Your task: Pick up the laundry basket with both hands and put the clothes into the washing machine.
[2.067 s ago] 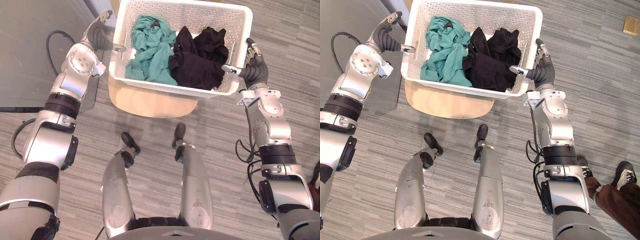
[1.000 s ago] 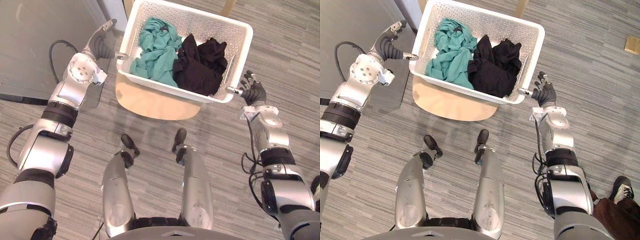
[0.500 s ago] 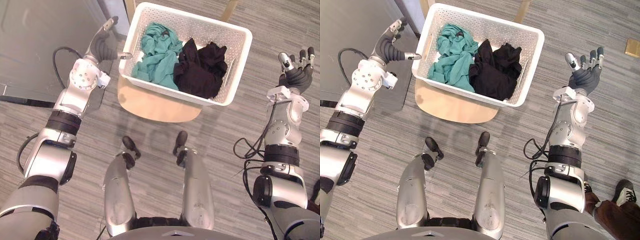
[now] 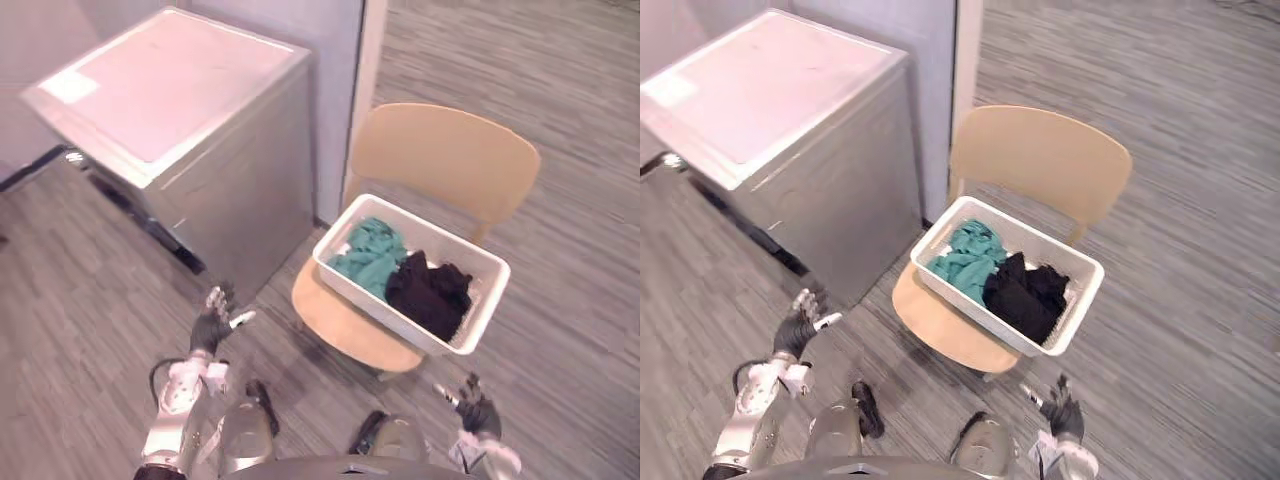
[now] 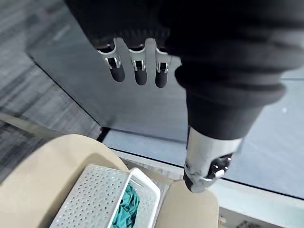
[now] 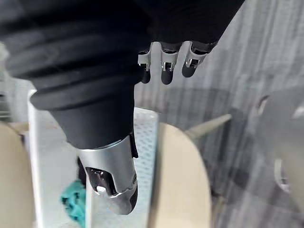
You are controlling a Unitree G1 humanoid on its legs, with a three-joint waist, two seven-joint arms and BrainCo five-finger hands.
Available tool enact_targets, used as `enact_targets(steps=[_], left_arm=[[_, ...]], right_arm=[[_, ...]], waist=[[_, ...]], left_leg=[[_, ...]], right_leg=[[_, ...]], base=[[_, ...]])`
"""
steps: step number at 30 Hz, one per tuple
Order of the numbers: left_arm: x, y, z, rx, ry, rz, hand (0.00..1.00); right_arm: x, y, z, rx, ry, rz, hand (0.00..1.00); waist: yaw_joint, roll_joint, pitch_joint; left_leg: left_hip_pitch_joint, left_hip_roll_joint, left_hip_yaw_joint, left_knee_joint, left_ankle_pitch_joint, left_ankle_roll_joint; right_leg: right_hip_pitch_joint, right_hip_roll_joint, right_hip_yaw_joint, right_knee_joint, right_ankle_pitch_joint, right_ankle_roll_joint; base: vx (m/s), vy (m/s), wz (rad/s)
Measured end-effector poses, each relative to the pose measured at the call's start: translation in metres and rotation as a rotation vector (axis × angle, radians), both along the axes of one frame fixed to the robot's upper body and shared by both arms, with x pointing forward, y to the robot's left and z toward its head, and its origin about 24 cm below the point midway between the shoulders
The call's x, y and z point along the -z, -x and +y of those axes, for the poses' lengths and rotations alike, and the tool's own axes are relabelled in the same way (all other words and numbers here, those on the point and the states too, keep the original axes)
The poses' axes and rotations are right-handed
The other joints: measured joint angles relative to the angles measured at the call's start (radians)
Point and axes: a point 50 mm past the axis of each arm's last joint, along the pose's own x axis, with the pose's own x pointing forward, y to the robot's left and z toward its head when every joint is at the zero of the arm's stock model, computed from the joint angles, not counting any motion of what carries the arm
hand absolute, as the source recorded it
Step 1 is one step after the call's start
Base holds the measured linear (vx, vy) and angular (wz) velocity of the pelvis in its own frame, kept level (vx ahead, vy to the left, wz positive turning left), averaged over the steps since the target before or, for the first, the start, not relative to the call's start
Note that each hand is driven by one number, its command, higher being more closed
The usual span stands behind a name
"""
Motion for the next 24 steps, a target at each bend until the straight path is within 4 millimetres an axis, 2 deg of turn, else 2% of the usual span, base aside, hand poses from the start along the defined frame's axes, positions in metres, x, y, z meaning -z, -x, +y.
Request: enact_targets(steps=[1, 2, 3, 4, 5, 6, 7, 8, 10, 13, 14, 15, 16, 17, 18, 19, 20, 21, 22, 23, 24], left_arm=[[0.013, 0.007, -0.004, 0.006, 0.011, 0.056, 0.0], [0.023, 0.012, -0.008, 0.011, 0.02, 0.105, 0.0], [0.027, 0.014, -0.011, 0.017, 0.021, 0.126, 0.0], [0.032, 0.017, -0.015, 0.029, 0.015, 0.151, 0.0], [0.035, 0.019, -0.014, 0.022, 0.009, 0.164, 0.0], [0.036, 0.02, -0.014, 0.028, 0.002, 0.169, 0.0], [0.041, 0.021, -0.019, 0.047, -0.006, 0.194, 0.0], [0.041, 0.018, -0.022, 0.064, -0.011, 0.193, 0.0], [0.039, 0.008, -0.028, 0.091, -0.022, 0.179, 0.0], [0.039, 0.008, -0.027, 0.076, -0.047, 0.181, 0.0], [0.039, 0.007, -0.027, 0.073, -0.049, 0.181, 0.0], [0.038, 0.008, -0.028, 0.071, -0.051, 0.181, 0.0], [0.039, 0.009, -0.029, 0.073, -0.052, 0.184, 0.0], [0.038, 0.007, -0.036, 0.097, -0.05, 0.174, 0.0], [0.037, 0.005, -0.039, 0.111, -0.059, 0.17, 0.0], [0.04, 0.004, -0.034, 0.108, -0.1, 0.181, 0.0], [0.04, 0.003, -0.033, 0.11, -0.115, 0.18, 0.0], [0.042, 0.006, -0.028, 0.108, -0.152, 0.185, 0.0], [0.049, 0.008, -0.021, 0.1, -0.193, 0.225, 0.0], [0.052, 0.01, -0.021, 0.105, -0.206, 0.243, 0.0], [0.057, 0.014, -0.024, 0.117, -0.214, 0.268, 0.0]], right_arm=[[0.007, 0.008, 0.002, 0.0, -0.02, 0.045, 0.0], [0.012, 0.018, 0.003, -0.002, -0.033, 0.078, 0.0], [0.014, 0.021, 0.002, -0.006, -0.036, 0.093, 0.0], [0.02, 0.024, 0.012, -0.029, -0.073, 0.121, 0.0], [0.025, 0.025, 0.021, -0.046, -0.109, 0.132, 0.0], [0.025, 0.024, 0.023, -0.042, -0.114, 0.127, 0.0], [0.024, 0.02, 0.022, -0.045, -0.108, 0.116, 0.0], [0.024, 0.019, 0.021, -0.046, -0.106, 0.116, 0.0], [0.028, 0.009, 0.034, -0.09, -0.136, 0.118, 0.0], [0.03, 0.0, 0.042, -0.124, -0.13, 0.13, 0.0], [0.03, -0.004, 0.042, -0.126, -0.131, 0.127, 0.0], [0.029, -0.009, 0.042, -0.129, -0.127, 0.117, 0.0], [0.028, -0.011, 0.04, -0.128, -0.119, 0.109, 0.0], [0.024, -0.015, 0.034, -0.126, -0.097, 0.087, 0.0], [0.02, -0.019, 0.031, -0.122, -0.089, 0.064, 0.0], [0.018, -0.022, 0.035, -0.13, -0.093, 0.047, 0.0], [0.017, -0.022, 0.039, -0.132, -0.098, 0.038, 0.0], [0.012, -0.023, 0.044, -0.162, -0.08, 0.013, 0.0], [0.013, -0.028, 0.05, -0.181, -0.076, 0.017, 0.0], [0.011, -0.033, 0.049, -0.183, -0.069, 0.004, 0.0], [0.007, -0.04, 0.044, -0.179, -0.041, -0.012, 0.0]], waist=[[-0.011, 0.015, -0.01], [-0.017, 0.04, -0.026], [-0.025, 0.05, -0.032], [-0.044, 0.047, -0.048], [-0.065, 0.023, -0.072], [-0.058, 0.023, -0.075], [-0.076, 0.038, -0.087], [-0.086, 0.041, -0.088], [-0.073, 0.0, -0.083], [-0.072, -0.022, -0.094], [-0.073, -0.022, -0.093], [-0.076, -0.019, -0.09], [-0.078, -0.016, -0.088], [-0.097, 0.003, -0.08], [-0.121, 0.019, -0.072], [-0.15, 0.003, -0.058], [-0.155, -0.016, -0.051], [-0.16, -0.016, -0.033], [-0.163, -0.069, -0.011], [-0.161, -0.066, -0.006], [-0.163, -0.03, -0.005]], left_leg=[[0.016, 0.047, 0.079, 0.121, -0.008, 0.05], [0.039, 0.08, 0.124, 0.195, 0.0, 0.08], [0.022, 0.073, 0.144, 0.192, 0.01, 0.074], [0.015, 0.024, 0.151, 0.133, 0.05, 0.117], [0.023, -0.046, 0.146, 0.014, 0.052, 0.104], [0.039, -0.035, 0.187, 0.044, -0.006, 0.108], [0.068, -0.017, 0.233, 0.022, -0.048, 0.033], [0.068, -0.031, 0.228, -0.013, -0.056, 0.003], [0.058, -0.14, 0.185, -0.127, 0.004, 0.042], [0.029, -0.215, 0.107, -0.168, 0.009, 0.052], [0.021, -0.237, 0.081, -0.174, 0.001, 0.059], [0.014, -0.272, 0.045, -0.181, -0.006, 0.07], [0.015, -0.293, 0.018, -0.191, -0.006, 0.073], [0.018, -0.326, -0.051, -0.212, 0.008, 0.097], [0.03, -0.358, -0.127, -0.267, 0.022, 0.083], [0.068, -0.39, -0.13, -0.291, -0.015, 0.056], [0.064, -0.389, -0.138, -0.228, -0.034, 0.077], [0.069, -0.336, -0.226, -0.062, -0.12, 0.105], [0.107, -0.389, -0.224, -0.085, -0.12, 0.118], [0.114, -0.395, -0.226, -0.098, -0.115, 0.115], [0.122, -0.395, -0.239, -0.135, -0.103, 0.101]], right_leg=[[0.026, -0.007, -0.043, -0.006, 0.006, 0.001], [0.047, -0.013, -0.082, 0.006, 0.006, 0.001], [0.061, -0.013, -0.102, 0.016, 0.005, 0.002], [0.078, -0.013, -0.128, -0.028, -0.004, -0.007], [0.095, -0.021, -0.193, -0.131, 0.069, -0.006], [0.11, -0.012, -0.229, -0.164, 0.098, 0.016], [0.131, 0.006, -0.299, -0.19, 0.129, 0.028], [0.133, 0.003, -0.331, -0.185, 0.133, 0.033], [0.145, -0.032, -0.365, -0.205, 0.187, 0.028], [0.152, -0.07, -0.354, -0.208, 0.208, 0.022], [0.155, -0.087, -0.351, -0.194, 0.21, 0.019], [0.151, -0.128, -0.313, -0.136, 0.211, 0.017], [0.139, -0.153, -0.26, -0.087, 0.209, -0.019], [0.083, -0.163, -0.081, 0.028, 0.167, -0.134], [0.034, -0.084, 0.146, 0.087, 0.064, -0.108], [-0.009, 0.015, 0.384, 0.096, -0.016, -0.06], [-0.018, 0.024, 0.425, 0.103, -0.033, -0.049], [-0.049, 0.096, 0.509, 0.134, -0.079, 0.011], [-0.076, 0.115, 0.577, 0.114, -0.089, 0.017], [-0.097, 0.142, 0.572, 0.088, -0.086, 0.008], [-0.144, 0.203, 0.533, 0.034, -0.065, -0.006]], base=[[0.04, 0.016, 1.09], [0.04, 0.035, 0.96], [0.02, 0.029, 1.28], [-0.07, 0.062, 1.59], [-0.08, 0.06, 1.44], [-0.1, 0.094, 1.45], [-0.04, 0.087, 1.18], [-0.08, 0.17, 1.41], [-0.12, 0.234, 1.0], [-0.12, 0.217, 0.82], [-0.12, 0.234, 0.99], [-0.09, 0.208, 0.91], [-0.07, 0.224, 1.28], [-0.06, 0.212, 1.6], [-0.05, 0.229, 2.1], [0.02, 0.143, 1.67], [0.15, 0.048, 1.35], [0.17, -0.044, 0.79], [0.11, -0.056, 0.63], [0.02, -0.011, 0.2], [0.02, 0.066, 0.15]])
